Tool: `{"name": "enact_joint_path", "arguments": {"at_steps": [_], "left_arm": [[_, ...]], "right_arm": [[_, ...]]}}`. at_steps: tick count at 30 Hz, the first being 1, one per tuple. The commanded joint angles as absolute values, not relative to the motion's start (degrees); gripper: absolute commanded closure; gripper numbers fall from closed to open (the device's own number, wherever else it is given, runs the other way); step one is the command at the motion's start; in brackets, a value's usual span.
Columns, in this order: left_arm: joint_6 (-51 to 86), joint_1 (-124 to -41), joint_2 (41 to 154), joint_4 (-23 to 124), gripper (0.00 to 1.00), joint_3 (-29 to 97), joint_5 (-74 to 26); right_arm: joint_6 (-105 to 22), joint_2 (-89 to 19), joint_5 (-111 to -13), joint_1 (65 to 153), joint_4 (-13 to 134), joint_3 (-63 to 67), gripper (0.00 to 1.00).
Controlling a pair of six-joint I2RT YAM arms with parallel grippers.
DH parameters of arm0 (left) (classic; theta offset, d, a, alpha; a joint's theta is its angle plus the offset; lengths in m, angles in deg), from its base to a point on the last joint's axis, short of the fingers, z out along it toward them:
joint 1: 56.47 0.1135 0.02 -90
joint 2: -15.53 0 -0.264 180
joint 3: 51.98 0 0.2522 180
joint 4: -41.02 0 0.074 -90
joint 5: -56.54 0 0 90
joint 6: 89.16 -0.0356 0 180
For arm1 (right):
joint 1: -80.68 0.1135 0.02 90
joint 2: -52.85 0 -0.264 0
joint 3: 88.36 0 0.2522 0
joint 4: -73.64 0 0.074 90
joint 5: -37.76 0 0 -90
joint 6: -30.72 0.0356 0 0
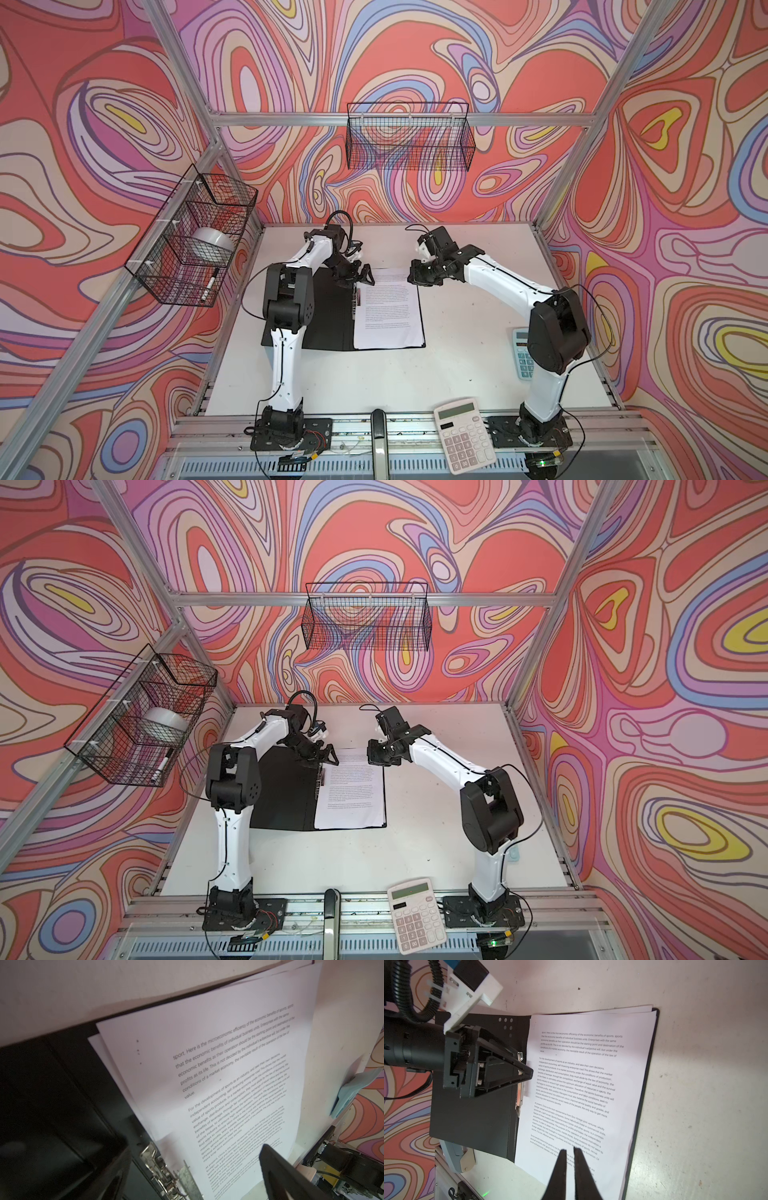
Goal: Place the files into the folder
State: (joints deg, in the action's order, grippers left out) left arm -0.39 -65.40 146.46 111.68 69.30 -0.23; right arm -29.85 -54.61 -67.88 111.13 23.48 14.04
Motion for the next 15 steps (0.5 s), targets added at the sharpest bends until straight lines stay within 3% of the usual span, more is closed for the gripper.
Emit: {"name": "enact_joint_path", "arguments": {"at_steps": [1, 15], "left_arm": [[-0.7, -65.8, 147.5, 111.6, 0.03, 71.2, 2.4], [-0.2, -65.8, 145.0, 111.0, 0.05, 68.8, 7.5]], "right_arm": [[-30.2, -54.6, -67.3, 111.2, 24.1, 14.1, 0.9], [-30.6, -55.0, -67.7, 111.2, 23.5, 14.4, 0.9]]}}
